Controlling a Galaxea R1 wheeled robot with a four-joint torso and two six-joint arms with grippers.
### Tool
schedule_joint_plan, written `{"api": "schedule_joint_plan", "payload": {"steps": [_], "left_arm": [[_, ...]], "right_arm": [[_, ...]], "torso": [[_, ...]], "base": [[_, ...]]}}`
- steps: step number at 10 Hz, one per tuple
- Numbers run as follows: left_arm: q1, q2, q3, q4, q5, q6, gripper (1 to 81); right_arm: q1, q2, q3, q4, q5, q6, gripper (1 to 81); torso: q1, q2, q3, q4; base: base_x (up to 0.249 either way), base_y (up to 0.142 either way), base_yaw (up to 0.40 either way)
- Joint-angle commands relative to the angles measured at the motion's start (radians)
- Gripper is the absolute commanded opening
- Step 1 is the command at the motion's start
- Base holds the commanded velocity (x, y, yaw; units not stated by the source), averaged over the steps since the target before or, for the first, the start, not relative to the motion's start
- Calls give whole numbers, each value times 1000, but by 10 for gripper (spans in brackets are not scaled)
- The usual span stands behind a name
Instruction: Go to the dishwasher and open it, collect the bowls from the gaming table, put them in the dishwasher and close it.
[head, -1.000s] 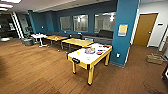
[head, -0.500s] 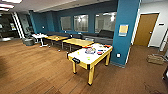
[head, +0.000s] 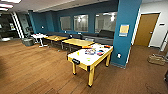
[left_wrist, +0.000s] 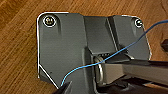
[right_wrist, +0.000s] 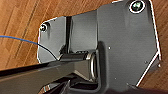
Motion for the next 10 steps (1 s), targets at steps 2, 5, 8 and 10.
{"api": "schedule_joint_plan", "payload": {"steps": [2, 5, 8, 10], "left_arm": [[-45, -9, 2, 8, 49, 0, 811], [-47, -9, 1, 8, 49, 0, 811], [-45, -9, 1, 6, 49, 0, 811], [-47, -8, 1, 5, 49, 0, 811]], "right_arm": [[48, -4, 9, -5, -49, 0, 811], [48, -1, 9, -7, -49, 0, 811], [52, 0, 9, -10, -49, -2, 811], [54, 0, 9, -10, -49, -2, 811]], "torso": [[0, 0, 0, 0], [0, 0, 0, 0], [1, 0, 0, 0], [0, 0, 0, 0]], "base": [[134, 0, 0], [134, 0, 0], [107, 22, 0], [108, 77, 0]]}}
